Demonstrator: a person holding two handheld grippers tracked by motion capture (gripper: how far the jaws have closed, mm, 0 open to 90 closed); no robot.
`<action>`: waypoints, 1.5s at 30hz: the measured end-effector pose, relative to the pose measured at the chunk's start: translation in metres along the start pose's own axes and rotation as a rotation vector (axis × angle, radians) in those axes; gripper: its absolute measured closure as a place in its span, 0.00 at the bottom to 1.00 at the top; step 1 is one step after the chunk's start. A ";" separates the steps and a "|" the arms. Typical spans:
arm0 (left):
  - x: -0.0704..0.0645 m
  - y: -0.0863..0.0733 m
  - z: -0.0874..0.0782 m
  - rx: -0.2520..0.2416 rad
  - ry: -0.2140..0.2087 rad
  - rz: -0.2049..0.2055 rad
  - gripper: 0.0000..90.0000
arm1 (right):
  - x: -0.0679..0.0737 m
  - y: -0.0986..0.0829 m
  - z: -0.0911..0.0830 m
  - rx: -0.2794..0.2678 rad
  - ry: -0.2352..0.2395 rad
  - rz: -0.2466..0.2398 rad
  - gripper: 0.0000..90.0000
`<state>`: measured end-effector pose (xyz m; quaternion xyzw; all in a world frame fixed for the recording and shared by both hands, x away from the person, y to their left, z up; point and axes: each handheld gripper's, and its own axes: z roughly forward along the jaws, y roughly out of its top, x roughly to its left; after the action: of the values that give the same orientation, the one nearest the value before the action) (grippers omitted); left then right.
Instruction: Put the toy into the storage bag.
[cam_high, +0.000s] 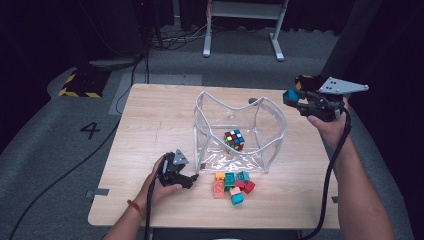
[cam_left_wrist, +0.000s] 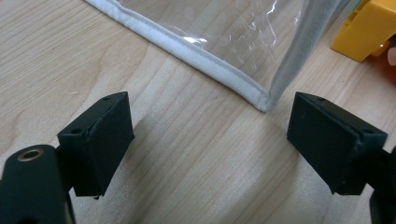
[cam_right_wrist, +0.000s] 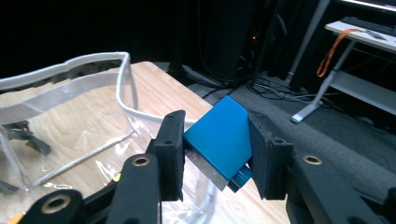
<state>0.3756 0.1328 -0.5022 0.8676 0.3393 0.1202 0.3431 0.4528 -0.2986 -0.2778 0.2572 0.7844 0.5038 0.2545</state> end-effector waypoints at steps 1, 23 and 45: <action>0.000 0.000 0.000 0.000 -0.001 -0.001 0.16 | 0.003 0.002 0.002 0.003 0.005 -0.001 0.67; 0.000 0.000 0.000 0.000 -0.002 -0.001 0.16 | 0.045 0.014 0.060 0.097 0.216 -0.104 0.67; 0.000 0.000 0.000 -0.002 0.005 0.000 0.16 | 0.041 0.007 0.118 0.540 0.286 -0.218 0.67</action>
<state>0.3759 0.1325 -0.5022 0.8669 0.3400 0.1230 0.3431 0.5016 -0.1910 -0.3197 0.1564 0.9405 0.2782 0.1165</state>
